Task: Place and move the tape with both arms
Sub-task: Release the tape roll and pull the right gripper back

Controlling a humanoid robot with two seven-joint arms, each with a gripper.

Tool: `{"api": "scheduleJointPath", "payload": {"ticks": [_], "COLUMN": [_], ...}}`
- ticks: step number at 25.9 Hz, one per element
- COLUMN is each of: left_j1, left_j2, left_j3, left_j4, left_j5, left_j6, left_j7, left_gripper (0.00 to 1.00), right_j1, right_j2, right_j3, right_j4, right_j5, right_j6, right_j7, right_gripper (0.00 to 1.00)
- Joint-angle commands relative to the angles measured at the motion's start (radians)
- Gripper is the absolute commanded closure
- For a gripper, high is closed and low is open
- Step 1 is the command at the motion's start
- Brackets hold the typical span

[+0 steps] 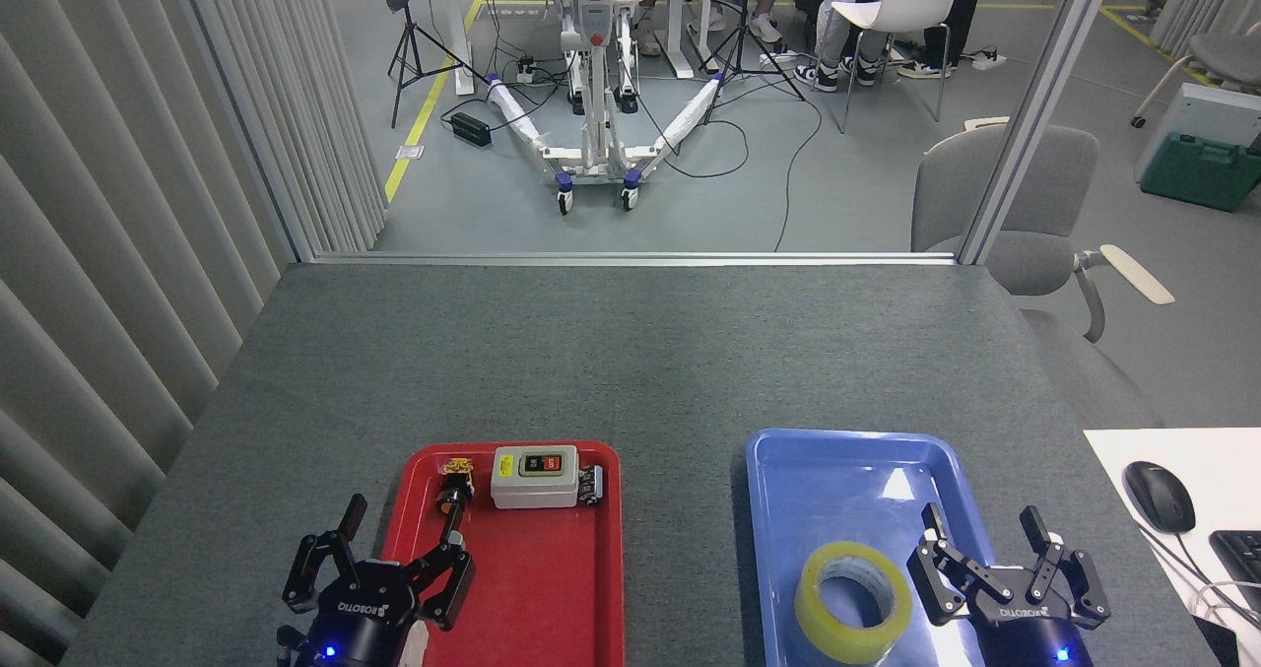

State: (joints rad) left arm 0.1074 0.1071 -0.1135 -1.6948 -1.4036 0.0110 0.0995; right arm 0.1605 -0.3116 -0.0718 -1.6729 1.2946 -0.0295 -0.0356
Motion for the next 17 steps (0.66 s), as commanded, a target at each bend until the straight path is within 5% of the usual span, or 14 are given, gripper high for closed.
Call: {"api": "scheduleJointPath", "payload": {"ticks": [1, 17], "left_j1": [0.000, -0.002], "left_j2": [0.000, -0.001], "left_j3": [0.000, 0.000], "left_j4": [0.000, -0.002], "left_j5": [0.000, 0.000], "left_j6": [0.000, 0.000], "left_j7": [0.002, 0.002], "left_gripper": [0.00, 0.00], "right_j1": [0.010, 0.028], "right_j2": [0.006, 0.025], "right_j3": [-0.005, -0.025], "right_j4": [-0.002, -0.022], "right_j5": [0.003, -0.001], "right_j6": [-0.001, 0.003], "right_j7": [-0.013, -0.006], "right_gripper": [0.00, 0.00]}}
